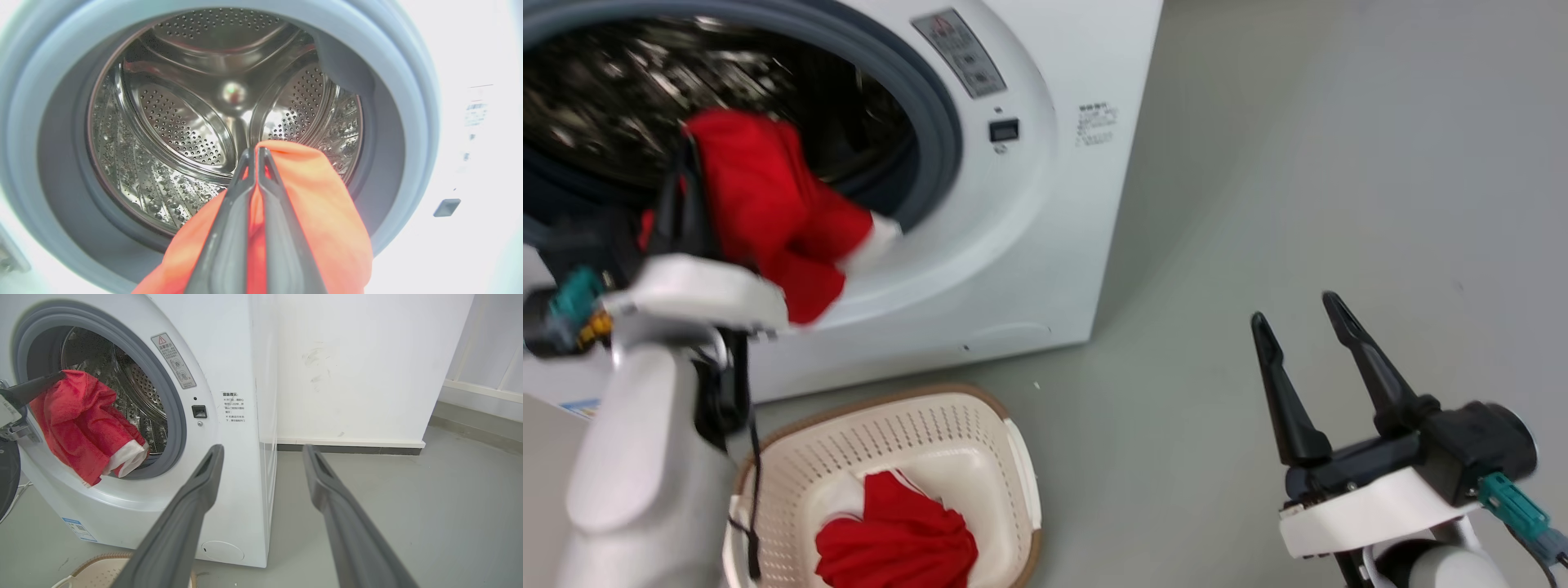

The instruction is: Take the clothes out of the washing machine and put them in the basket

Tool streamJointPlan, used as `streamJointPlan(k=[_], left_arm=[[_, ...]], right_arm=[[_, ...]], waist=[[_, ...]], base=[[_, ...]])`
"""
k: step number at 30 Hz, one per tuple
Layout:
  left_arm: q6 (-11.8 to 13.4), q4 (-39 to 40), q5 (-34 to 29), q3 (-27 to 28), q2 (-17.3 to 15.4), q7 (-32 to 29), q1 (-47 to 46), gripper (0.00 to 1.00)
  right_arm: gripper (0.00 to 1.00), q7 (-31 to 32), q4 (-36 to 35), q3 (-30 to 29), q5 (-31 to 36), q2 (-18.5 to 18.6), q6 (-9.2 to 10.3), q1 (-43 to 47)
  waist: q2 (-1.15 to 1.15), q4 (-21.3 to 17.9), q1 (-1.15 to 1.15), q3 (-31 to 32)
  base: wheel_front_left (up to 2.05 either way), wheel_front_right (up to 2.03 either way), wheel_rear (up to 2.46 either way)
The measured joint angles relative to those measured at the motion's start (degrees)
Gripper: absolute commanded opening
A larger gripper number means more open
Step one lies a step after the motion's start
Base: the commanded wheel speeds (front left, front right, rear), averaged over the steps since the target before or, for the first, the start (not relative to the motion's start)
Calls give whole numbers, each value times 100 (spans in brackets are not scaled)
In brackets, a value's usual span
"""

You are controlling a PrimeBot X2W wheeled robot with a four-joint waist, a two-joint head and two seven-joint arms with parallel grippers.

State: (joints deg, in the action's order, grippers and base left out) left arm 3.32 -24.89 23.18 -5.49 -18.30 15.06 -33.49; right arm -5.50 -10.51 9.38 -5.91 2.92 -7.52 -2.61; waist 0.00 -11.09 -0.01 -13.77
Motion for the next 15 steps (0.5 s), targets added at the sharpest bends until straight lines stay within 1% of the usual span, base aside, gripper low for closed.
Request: streamJointPlan(k=[6, 10, 13, 15], left_arm=[[318, 1183, -37, -20, 60, -97, 1126, 0], [536, 1896, -24, -108, 188, -313, 1957, 0], [638, 2275, -31, -227, 266, -468, 2406, 0], [695, 2315, -19, -257, 287, -521, 2686, 0]], right_arm=[[100, 124, -171, -242, 19, 1, 1, 274], [100, 238, -272, -325, 48, 1, 1, 483], [100, 312, -333, -352, 102, 1, 1, 534], [100, 359, -379, -341, 144, 0, 1, 549]], waist=[[0, 297, 0, 419], [0, 498, -1, 614], [0, 666, 0, 688], [0, 766, -1, 711]], base=[[0, 0, 0], [0, 0, 0], [0, 0, 0], [0, 0, 0]])
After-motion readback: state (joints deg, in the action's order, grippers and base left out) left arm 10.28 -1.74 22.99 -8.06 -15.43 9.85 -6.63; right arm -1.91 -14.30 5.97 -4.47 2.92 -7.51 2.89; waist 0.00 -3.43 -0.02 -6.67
